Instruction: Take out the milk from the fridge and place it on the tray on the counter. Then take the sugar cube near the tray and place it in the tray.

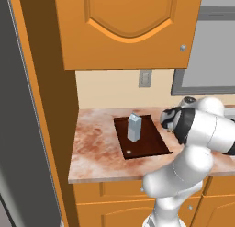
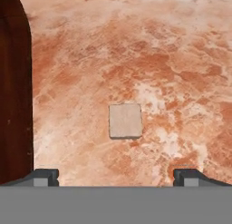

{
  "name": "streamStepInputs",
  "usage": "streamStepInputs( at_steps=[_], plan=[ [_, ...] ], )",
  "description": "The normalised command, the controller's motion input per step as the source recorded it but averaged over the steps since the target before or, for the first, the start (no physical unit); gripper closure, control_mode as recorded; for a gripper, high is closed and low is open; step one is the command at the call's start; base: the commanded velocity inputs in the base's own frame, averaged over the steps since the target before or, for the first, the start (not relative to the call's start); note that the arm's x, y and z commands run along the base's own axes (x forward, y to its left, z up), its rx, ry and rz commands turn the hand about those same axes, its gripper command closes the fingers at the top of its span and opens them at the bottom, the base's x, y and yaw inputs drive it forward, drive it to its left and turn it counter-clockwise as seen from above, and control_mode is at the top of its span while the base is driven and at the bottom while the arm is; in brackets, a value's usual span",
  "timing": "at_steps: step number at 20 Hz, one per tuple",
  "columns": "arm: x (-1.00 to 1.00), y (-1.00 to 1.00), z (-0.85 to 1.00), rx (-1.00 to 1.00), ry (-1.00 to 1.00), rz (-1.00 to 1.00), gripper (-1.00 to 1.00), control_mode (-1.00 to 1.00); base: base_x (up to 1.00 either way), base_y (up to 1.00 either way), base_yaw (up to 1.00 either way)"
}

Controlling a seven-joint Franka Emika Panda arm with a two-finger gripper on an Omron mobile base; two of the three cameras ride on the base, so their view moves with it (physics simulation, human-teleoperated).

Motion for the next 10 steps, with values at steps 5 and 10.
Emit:
streamStepInputs(
  at_steps=[5,10],
  plan=[
    [0.19,-0.08,-0.09,0.00,0.00,0.00,-1.00,-1.00,0.00,0.00,0.00],
    [0.14,-0.12,-0.12,0.00,0.00,0.00,-1.00,-1.00,0.00,0.00,0.00]
  ],
)
